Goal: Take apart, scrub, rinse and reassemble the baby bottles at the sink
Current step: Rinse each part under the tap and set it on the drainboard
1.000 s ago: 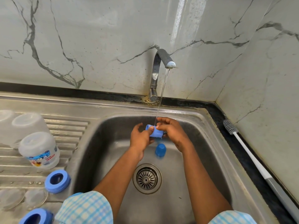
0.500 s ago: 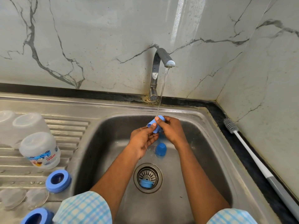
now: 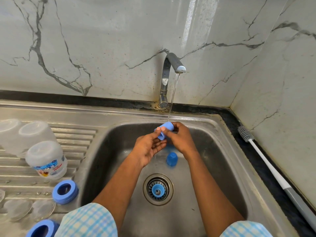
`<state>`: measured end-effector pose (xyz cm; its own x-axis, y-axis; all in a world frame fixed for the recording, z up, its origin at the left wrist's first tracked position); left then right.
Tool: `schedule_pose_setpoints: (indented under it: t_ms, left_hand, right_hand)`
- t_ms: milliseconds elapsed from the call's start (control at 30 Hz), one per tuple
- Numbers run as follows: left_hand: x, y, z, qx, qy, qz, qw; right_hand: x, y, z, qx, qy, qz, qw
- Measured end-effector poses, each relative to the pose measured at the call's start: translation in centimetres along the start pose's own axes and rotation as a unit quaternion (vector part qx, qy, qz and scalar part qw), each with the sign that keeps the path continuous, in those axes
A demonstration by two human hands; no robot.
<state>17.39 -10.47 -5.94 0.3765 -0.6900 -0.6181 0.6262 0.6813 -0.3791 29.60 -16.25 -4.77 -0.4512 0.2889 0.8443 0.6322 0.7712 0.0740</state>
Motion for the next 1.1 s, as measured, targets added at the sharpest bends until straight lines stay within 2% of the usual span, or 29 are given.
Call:
schedule_pose_setpoints:
  t_ms: [67,167,233,333,433,467,533,600,667,733,833,933,1033,1100]
  left_hand:
    - [0.1,-0.1,0.0,0.004,-0.018,-0.029,0.999]
    - [0.5,-0.2,0.2,0.003,-0.025,-0.075,0.997]
    - [0.5,-0.2,0.4,-0.001,-0.025,-0.082,0.996]
    - [0.4,0.0,0.3,-0.007,-0.013,-0.031,0.999]
    - [0.6,0.1,0.0,0.006,0.090,0.068,0.994]
    - [0.7,0.1,0.0,0.010,0.130,0.100,0.986]
    - [0.8,0.2,0.1,0.013,0.178,0.138,0.974]
    - [0.7,0.3,0.1,0.021,0.187,0.144,0.971]
    - [0.8,0.4,0.0,0.024,0.183,0.142,0.973]
    - [0.7,0.4,0.0,0.023,0.173,0.152,0.973]
    - [0.4,0.1,-0.1,0.015,0.183,0.190,0.964]
    - [0.5,0.1,0.1,0.020,0.206,0.208,0.956]
    - [0.7,0.4,0.3,0.029,0.208,0.187,0.960]
    - [0.8,0.5,0.4,0.023,0.174,0.134,0.975]
  right_hand:
    - [0.1,-0.2,0.1,0.008,0.002,-0.008,1.000]
    - [0.2,0.0,-0.7,-0.052,0.011,-0.017,0.998]
    - [0.0,0.1,-0.9,-0.062,0.031,0.002,0.998]
    - [0.0,0.1,-0.8,-0.050,0.039,0.008,0.998]
    - [0.1,-0.1,0.0,-0.021,0.022,0.027,0.999]
    - [0.2,-0.2,0.2,-0.023,0.016,0.033,0.999]
    - [0.3,-0.1,0.0,-0.078,-0.015,0.027,0.997]
    - [0.1,0.3,-0.7,-0.129,-0.015,0.028,0.991]
    - [0.0,0.4,-1.0,-0.135,0.007,0.039,0.990]
    - [0.0,0.3,-0.7,-0.112,0.002,0.029,0.993]
    - [0.4,-0.1,0.4,-0.036,-0.020,0.040,0.998]
    - [0.3,-0.2,0.7,-0.047,-0.023,0.059,0.997]
    - [0.5,-0.2,-0.1,-0.088,0.005,0.037,0.995]
    - [0.4,-0.1,-0.5,-0.100,0.030,0.025,0.994]
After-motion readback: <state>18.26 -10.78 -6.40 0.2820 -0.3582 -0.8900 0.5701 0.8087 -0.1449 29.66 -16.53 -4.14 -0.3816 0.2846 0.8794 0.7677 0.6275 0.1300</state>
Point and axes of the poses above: each hand's wrist, its own y-axis towards the middle knuckle, its own z-axis out of the palm, x = y × z, the point moved 2 cm from there along y, towards the middle knuckle, and after that the axes turned 13 degrees about -y, right-handed, at the moved point
